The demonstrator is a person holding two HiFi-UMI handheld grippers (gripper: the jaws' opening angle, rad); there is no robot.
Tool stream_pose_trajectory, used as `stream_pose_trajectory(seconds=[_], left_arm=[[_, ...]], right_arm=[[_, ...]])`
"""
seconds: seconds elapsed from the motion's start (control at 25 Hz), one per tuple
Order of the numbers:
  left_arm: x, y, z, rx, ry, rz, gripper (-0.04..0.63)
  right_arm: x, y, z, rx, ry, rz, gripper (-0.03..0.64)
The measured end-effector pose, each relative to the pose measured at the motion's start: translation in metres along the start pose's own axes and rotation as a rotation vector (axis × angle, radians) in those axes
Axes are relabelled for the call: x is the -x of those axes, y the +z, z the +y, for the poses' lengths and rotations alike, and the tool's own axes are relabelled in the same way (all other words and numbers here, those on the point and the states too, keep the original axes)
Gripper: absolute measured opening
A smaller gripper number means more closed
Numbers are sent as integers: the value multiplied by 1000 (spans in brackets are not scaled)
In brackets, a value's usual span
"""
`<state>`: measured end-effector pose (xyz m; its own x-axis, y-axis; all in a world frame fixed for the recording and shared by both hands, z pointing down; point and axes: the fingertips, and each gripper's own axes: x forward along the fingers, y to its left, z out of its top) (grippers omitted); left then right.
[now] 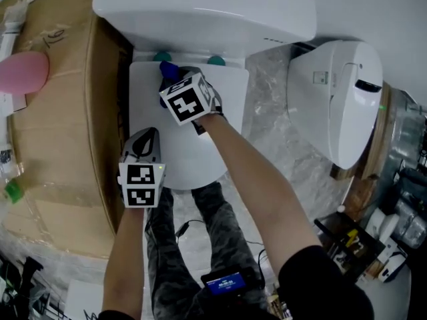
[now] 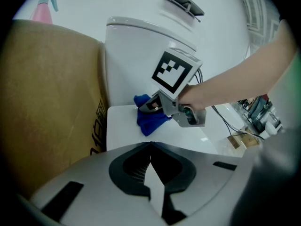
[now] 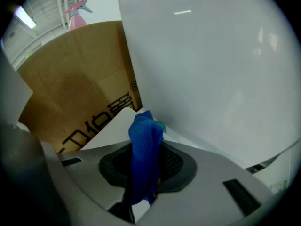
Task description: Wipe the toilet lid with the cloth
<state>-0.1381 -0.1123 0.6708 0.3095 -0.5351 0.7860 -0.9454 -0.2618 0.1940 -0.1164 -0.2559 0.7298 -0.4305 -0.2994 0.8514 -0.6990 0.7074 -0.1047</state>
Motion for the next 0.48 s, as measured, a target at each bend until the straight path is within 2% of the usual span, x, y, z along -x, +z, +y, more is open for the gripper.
stream_pose_trajectory(seconds=[0.24,0.48], left_arm=[[7,-5,-5,5,-22,-6,11],[11,-12,5,5,-20,-1,11]], right_arm=[[-28,34,47,85,40,-10,91],[-40,43,74,151,67,-10,91]])
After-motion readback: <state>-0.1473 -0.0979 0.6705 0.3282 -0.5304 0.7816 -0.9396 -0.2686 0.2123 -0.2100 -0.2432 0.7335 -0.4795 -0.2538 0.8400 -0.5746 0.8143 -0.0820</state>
